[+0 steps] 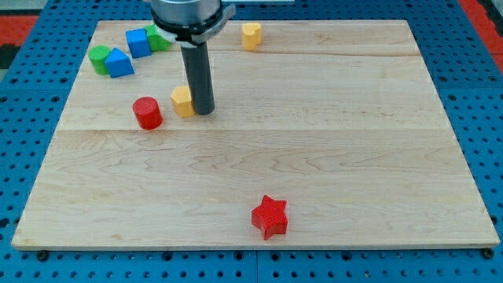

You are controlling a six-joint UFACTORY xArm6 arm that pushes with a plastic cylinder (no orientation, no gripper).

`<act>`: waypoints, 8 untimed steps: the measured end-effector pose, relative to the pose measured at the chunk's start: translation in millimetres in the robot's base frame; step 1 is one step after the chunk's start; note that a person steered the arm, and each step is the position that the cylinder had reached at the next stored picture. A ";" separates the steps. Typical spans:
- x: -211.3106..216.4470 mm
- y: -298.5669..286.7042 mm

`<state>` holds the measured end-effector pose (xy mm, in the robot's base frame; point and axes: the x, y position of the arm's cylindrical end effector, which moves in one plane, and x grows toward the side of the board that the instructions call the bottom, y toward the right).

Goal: Place the yellow hexagon diagonal to the bottom left of the yellow heart

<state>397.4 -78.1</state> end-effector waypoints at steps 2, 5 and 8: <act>45.4 -49.9; -31.7 -10.2; -102.6 -40.3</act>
